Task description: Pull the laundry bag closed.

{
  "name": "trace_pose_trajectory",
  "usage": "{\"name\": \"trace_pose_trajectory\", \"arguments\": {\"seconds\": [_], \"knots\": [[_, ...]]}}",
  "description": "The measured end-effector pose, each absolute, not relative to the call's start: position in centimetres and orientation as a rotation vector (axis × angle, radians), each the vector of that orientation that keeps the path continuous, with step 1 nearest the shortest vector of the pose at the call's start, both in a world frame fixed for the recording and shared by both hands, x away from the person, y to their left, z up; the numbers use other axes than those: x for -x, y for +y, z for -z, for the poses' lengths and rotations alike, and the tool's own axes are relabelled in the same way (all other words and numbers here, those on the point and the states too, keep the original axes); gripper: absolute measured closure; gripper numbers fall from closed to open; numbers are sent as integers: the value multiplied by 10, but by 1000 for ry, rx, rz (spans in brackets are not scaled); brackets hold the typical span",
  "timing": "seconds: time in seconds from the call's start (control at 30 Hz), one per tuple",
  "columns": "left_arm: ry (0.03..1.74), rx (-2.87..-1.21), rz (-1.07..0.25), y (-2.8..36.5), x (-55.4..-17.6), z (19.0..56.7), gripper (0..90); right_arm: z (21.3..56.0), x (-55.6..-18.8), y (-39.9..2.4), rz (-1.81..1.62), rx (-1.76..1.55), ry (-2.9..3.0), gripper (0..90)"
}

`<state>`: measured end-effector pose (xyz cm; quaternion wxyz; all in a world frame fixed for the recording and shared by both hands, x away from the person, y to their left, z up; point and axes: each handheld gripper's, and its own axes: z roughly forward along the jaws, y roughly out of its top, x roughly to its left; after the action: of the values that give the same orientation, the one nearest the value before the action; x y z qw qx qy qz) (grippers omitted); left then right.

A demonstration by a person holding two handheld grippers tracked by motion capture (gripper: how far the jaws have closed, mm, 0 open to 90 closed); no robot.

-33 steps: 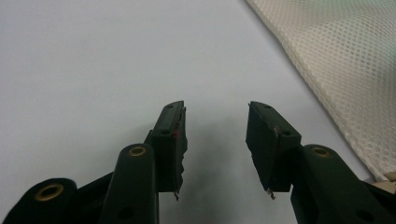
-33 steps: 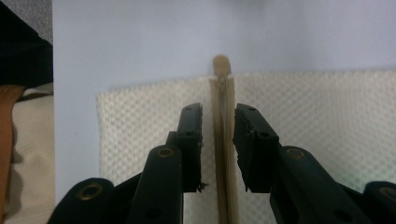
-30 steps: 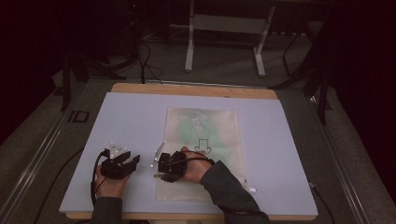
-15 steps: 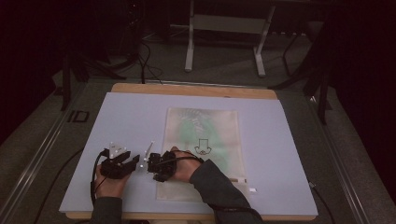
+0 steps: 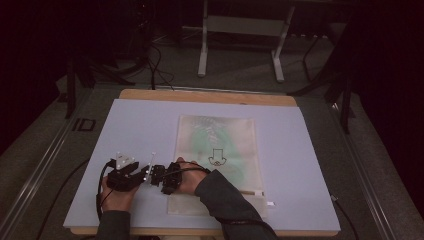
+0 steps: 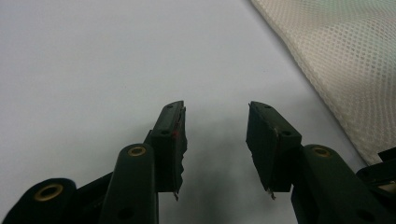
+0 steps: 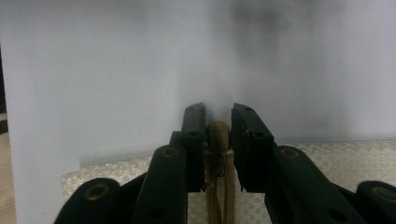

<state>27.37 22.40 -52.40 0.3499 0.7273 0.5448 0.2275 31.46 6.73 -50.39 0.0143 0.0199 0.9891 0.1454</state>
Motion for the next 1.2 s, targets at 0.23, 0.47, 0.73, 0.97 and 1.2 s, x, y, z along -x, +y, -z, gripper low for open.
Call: {"name": "trace_pose_trajectory", "arguments": {"seconds": [0.23, 0.47, 0.73, 0.97, 1.2], "knots": [[1410, -1884, -589, 223, -274, 524, 565, 504, -318, 65, -477, -72, 3087, 810], [1405, -1890, -589, 222, -274, 524, 564, 495, -316, 58, -546, -68, 3101, 810], [1406, -1896, -591, 222, -274, 524, 564, 487, -316, 51, -612, -72, 3092, 811], [1405, -1897, -591, 222, -274, 524, 563, 482, -313, 38, -637, -87, 3078, 811], [1399, -1907, -588, 219, -274, 525, 564, 487, -311, 20, -583, -100, 3077, 808]]}}
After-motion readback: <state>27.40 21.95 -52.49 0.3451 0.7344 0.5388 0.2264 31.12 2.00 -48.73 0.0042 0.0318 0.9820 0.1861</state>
